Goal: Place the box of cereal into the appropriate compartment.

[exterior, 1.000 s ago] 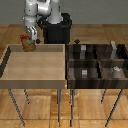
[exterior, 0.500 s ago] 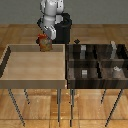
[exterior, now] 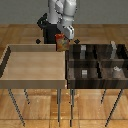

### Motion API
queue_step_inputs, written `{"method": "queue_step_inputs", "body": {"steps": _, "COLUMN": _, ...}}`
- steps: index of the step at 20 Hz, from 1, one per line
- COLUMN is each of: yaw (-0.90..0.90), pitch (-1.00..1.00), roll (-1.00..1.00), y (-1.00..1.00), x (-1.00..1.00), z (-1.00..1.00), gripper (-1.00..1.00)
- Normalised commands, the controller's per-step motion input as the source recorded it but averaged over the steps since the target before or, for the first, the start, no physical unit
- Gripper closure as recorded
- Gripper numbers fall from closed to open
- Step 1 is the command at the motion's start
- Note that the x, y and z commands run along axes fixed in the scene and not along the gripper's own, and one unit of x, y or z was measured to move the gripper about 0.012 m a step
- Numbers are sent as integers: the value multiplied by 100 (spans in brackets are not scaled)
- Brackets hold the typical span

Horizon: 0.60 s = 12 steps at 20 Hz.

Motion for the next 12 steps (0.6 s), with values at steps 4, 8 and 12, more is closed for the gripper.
{"method": "queue_step_inputs", "body": {"steps": 4, "yaw": 0, "pitch": 0, "roll": 0, "y": 100, "x": 0, "z": 0, "gripper": 100}}
{"method": "queue_step_inputs", "body": {"steps": 8, "yaw": 0, "pitch": 0, "roll": 0, "y": 100, "x": 0, "z": 0, "gripper": 100}}
{"method": "queue_step_inputs", "body": {"steps": 12, "yaw": 0, "pitch": 0, "roll": 0, "y": 100, "x": 0, "z": 0, "gripper": 100}}
